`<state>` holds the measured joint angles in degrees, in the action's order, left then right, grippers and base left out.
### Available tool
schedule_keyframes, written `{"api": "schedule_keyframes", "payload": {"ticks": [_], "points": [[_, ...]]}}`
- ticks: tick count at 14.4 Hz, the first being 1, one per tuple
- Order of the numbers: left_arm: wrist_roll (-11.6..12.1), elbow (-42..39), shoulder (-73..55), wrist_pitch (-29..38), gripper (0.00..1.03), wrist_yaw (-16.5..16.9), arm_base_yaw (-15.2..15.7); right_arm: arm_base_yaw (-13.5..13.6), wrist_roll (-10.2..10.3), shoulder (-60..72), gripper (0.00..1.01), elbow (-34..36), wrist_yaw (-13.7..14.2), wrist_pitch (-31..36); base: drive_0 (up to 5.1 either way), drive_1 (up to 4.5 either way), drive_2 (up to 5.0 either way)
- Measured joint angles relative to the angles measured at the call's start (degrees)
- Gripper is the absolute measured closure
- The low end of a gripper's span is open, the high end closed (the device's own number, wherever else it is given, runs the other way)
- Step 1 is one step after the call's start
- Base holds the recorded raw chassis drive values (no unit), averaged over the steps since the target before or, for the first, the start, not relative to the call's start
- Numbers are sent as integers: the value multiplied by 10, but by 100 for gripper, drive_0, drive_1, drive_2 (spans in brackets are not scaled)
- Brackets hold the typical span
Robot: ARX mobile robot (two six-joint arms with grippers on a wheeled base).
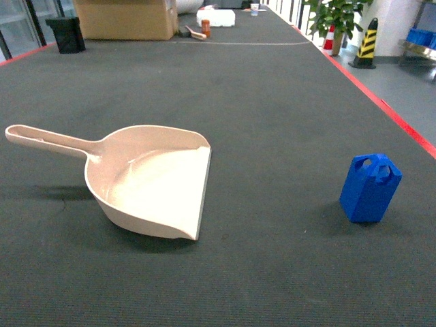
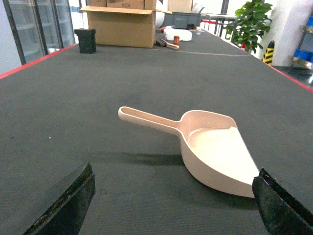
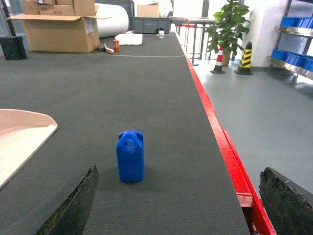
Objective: Place part in tray to right shelf
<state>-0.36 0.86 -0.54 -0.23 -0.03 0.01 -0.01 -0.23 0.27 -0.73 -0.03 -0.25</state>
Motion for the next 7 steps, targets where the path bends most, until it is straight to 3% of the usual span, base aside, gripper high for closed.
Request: {"api": "schedule_keyframes", "payload": {"ticks": [7], "points": [[0,0,0,0,5,0,0,0,0,0,3,0,0,0,0,0,0]]}}
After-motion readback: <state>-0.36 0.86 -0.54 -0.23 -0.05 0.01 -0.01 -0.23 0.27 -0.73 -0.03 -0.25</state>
